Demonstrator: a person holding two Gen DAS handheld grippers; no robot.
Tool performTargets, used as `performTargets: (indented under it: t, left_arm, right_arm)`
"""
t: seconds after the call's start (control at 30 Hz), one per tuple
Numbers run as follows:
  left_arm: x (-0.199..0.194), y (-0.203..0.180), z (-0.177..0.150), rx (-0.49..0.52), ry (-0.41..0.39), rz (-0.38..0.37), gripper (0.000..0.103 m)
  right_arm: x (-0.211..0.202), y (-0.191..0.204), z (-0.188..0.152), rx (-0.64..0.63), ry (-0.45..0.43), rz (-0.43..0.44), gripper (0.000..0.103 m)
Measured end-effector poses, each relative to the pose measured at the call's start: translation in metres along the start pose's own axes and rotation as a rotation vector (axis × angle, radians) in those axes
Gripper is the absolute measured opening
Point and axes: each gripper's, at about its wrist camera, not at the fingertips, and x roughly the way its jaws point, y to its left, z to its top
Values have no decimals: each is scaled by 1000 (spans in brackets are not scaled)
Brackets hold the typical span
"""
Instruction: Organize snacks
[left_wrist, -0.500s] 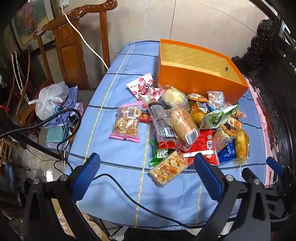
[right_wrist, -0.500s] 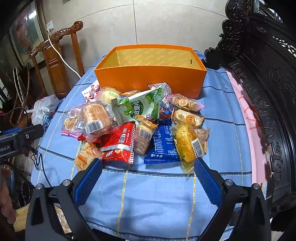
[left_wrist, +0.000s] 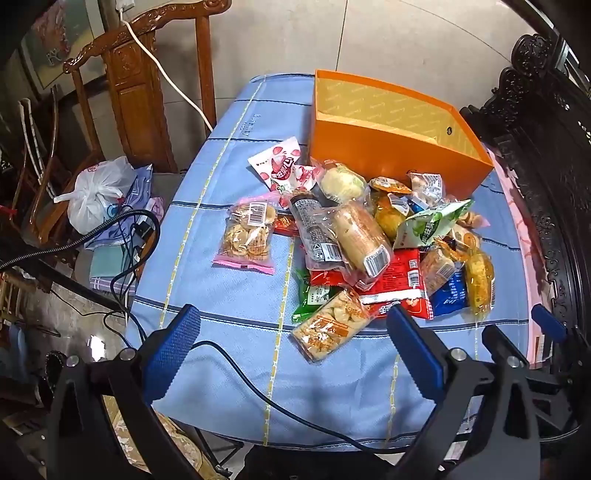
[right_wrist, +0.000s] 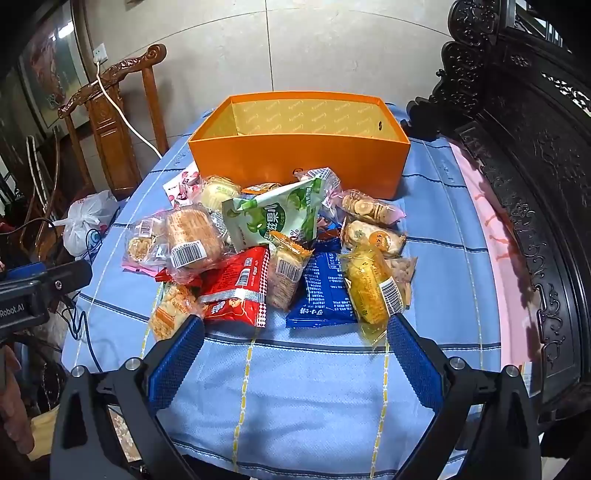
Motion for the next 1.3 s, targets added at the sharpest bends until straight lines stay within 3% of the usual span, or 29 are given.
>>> performTargets:
  t: [1.3]
  left_arm:
    - [-1, -2, 1, 15, 3, -6, 99]
  right_arm:
    - [2, 6, 0, -12, 11, 2, 99]
